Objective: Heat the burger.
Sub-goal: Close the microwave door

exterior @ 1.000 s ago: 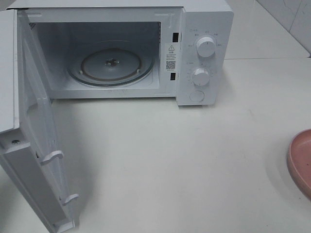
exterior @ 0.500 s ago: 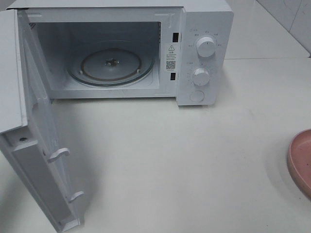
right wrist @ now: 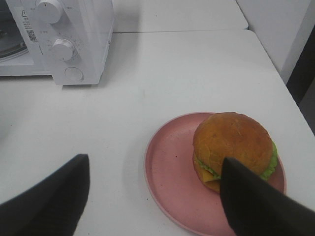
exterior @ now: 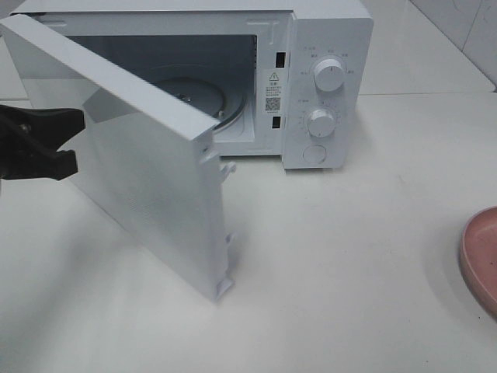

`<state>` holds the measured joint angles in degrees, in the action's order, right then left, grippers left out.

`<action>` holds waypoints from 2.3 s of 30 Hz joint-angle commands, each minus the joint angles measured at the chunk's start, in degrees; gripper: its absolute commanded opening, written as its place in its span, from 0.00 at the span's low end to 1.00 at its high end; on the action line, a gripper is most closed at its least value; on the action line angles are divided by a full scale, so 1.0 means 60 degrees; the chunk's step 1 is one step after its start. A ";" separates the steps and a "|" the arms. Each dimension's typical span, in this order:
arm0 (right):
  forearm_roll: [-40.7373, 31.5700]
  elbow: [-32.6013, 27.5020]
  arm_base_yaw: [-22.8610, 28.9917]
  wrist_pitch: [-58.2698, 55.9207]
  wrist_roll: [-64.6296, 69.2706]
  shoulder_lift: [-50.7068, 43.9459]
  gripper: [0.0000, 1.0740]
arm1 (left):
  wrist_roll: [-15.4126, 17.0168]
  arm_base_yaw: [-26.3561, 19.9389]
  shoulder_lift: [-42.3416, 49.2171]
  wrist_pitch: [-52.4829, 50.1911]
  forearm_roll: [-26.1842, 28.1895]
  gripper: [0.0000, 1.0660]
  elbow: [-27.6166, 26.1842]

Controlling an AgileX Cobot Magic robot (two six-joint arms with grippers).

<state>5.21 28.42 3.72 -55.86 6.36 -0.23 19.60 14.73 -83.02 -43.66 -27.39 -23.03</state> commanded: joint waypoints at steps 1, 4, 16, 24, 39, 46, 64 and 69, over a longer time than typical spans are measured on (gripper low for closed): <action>0.0010 0.0000 -0.0048 0.0134 -0.0095 -0.0248 0.66 | -0.0277 0.0325 -0.0296 -0.0134 0.0697 0.00 -0.0277; 0.0010 0.0000 -0.0048 0.0134 -0.0095 -0.0248 0.66 | -0.0678 0.0726 -0.0726 -0.0153 0.1499 0.00 -0.0544; 0.0010 0.0000 -0.0048 0.0134 -0.0095 -0.0248 0.66 | -0.3199 0.2597 -0.1986 -0.0162 0.5682 0.00 -0.1872; 0.0010 0.0000 -0.0048 0.0134 -0.0095 -0.0248 0.66 | -0.3524 0.3247 -0.2645 -0.0143 0.6264 0.00 -0.2989; 0.0010 0.0000 -0.0048 0.0134 -0.0095 -0.0248 0.66 | -0.3571 0.3963 -0.3982 -0.0153 0.6685 0.00 -0.4689; 0.0010 0.0000 -0.0048 0.0134 -0.0095 -0.0248 0.66 | -0.4507 0.4393 -0.4813 -0.0124 0.7668 0.00 -0.5882; 0.0010 0.0000 -0.0048 0.0134 -0.0095 -0.0248 0.66 | -0.4994 0.4335 -0.5663 0.0181 0.8289 0.00 -0.7200; 0.0010 0.0000 -0.0048 0.0134 -0.0095 -0.0248 0.66 | -0.4994 0.4335 -0.5691 0.0181 0.8308 0.00 -0.7305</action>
<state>5.16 28.42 3.72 -55.86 6.36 -0.23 -10.31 42.17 -117.06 -40.16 17.93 -65.49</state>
